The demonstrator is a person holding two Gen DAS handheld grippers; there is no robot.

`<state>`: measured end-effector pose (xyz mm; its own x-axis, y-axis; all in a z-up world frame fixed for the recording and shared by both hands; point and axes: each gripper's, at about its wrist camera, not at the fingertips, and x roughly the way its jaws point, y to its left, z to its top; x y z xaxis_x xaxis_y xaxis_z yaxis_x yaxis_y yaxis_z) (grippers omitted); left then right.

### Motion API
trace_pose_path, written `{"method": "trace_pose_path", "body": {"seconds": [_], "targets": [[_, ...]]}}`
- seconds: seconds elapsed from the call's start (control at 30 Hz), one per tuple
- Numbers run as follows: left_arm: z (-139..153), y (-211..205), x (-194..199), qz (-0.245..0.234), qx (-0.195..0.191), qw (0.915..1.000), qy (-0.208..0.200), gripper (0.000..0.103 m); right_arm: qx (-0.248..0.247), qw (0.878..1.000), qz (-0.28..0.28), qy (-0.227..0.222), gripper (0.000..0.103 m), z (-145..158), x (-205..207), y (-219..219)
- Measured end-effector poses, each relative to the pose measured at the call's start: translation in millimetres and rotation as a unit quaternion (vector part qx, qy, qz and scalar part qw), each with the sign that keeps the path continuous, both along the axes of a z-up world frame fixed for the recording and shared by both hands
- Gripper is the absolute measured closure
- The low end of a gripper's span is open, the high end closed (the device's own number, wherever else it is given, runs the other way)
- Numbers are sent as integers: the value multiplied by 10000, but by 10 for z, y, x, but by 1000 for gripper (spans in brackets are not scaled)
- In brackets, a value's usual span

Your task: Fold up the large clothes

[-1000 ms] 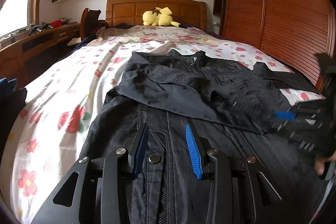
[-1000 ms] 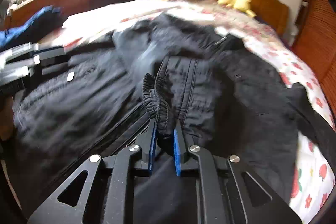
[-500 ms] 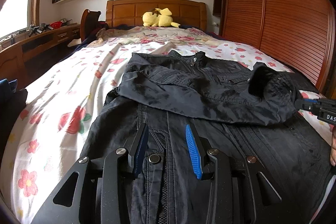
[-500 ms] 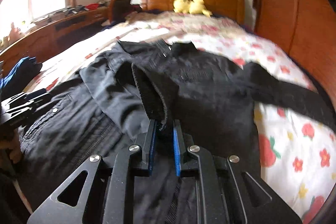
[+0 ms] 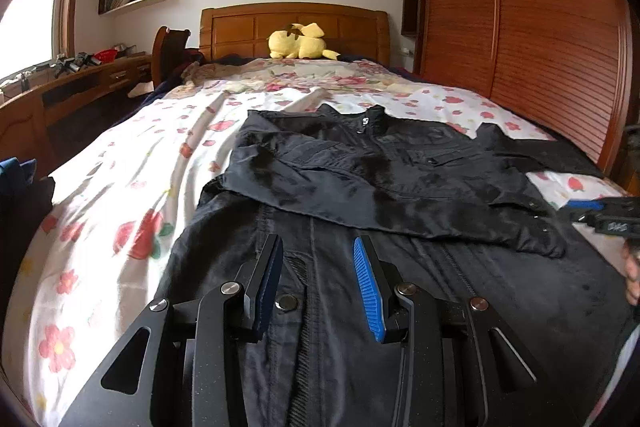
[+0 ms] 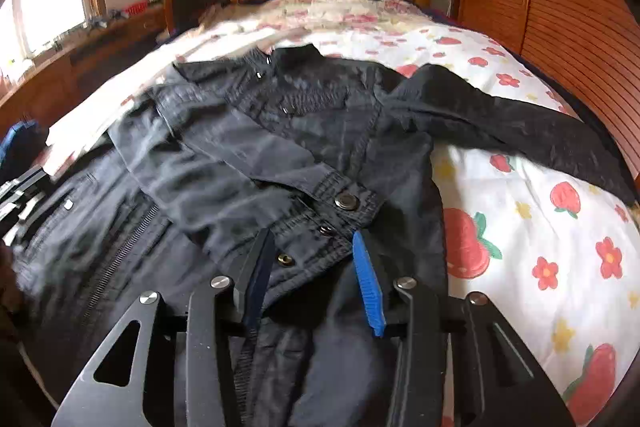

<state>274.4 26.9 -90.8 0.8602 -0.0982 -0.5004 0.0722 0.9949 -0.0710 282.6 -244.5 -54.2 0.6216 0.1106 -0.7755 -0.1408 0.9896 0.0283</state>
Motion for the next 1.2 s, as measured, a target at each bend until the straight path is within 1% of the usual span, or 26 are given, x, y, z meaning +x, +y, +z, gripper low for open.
{"method": "trace_pose_path", "body": {"seconds": [0.1,0.2,0.33,0.37,0.4,0.43,0.47,0.5,0.57,0.6,0.67,0.8,0.9,1.03,1.2], "targets": [[32,-38,-71,-62,-76,10000,-8,64,115,9995,71,285,61,-119,27,-7],[82,-80,-151,-112,-164,9998,-66,56,283,9985,216,420,61,-198,-27,23],[154,-188,-269,-236,-80,9995,-190,50,343,9972,443,485,61,-267,-82,115],[171,-204,-314,-276,-78,9993,-225,48,318,9970,489,512,65,-284,-77,142],[186,-220,-360,-305,-87,9992,-250,44,305,9967,523,549,70,-304,-67,155],[199,-236,-404,-328,-107,9991,-263,40,325,9962,573,570,73,-316,-61,162],[207,-247,-436,-350,-132,9990,-264,39,380,9956,630,573,84,-314,-49,167],[217,-258,-474,-385,-165,9988,-252,37,496,9944,733,569,92,-302,-55,172],[233,-283,-538,-415,-174,9987,-221,36,412,9940,822,591,96,-287,-64,220],[242,-297,-570,-418,-217,9987,-211,36,385,9937,874,582,97,-274,-76,245],[269,-329,-620,-384,-207,9988,-214,35,552,9922,961,577,97,-218,-134,275],[300,-372,-625,-403,-298,9986,-172,35,772,9884,1239,406,97,-56,-402,411],[322,-403,-550,-456,-294,9984,-146,35,687,9874,1404,230,97,14,-558,542],[378,-432,-392,-535,-240,9981,-186,35,685,9882,1373,6,97,63,-644,569],[423,-483,-153,-620,-244,9975,-253,35,564,9911,1195,-153,97,100,-645,426]]}}
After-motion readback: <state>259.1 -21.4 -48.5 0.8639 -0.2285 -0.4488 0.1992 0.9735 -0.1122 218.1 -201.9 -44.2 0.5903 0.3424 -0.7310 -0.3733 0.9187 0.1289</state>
